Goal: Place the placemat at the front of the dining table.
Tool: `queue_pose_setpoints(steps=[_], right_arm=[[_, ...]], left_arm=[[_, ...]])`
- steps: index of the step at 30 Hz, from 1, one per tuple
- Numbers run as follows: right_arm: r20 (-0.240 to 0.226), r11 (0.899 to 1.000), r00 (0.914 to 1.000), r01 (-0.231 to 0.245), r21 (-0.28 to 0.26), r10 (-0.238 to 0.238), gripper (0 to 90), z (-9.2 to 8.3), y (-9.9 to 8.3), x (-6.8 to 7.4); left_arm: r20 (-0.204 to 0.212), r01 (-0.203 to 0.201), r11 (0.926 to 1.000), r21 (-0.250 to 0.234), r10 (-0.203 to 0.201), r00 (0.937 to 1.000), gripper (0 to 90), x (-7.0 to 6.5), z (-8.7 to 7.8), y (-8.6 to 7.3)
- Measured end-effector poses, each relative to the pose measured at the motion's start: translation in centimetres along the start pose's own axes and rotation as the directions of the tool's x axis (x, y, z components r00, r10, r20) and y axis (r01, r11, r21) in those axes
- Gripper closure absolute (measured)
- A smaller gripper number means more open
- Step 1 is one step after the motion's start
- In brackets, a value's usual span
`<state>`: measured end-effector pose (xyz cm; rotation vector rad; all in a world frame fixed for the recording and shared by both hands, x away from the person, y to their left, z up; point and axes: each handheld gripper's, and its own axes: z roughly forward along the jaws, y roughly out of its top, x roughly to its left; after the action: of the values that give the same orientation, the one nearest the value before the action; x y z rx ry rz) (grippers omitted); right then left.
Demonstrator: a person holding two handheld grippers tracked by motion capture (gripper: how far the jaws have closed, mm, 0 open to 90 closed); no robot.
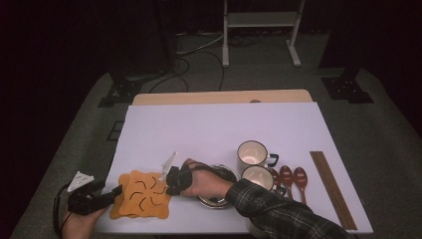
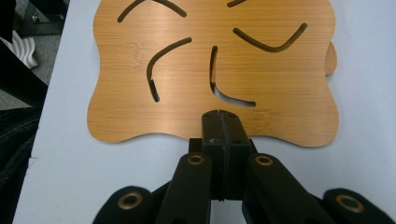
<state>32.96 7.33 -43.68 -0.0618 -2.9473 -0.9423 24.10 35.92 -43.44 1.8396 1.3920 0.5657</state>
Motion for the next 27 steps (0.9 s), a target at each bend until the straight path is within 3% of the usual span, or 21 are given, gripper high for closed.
queue_pose_setpoints(steps=[27], right_arm=[[-0.003, 1.000, 1.0000, -0.002, -0.006, 0.002, 89.3, 0.0, -0.2, -0.1]], left_arm=[[0.068, -0.024, 0.9997, 0.005, 0.023, 0.9974, 23.3, -2.4, 0.0, 0.8]])
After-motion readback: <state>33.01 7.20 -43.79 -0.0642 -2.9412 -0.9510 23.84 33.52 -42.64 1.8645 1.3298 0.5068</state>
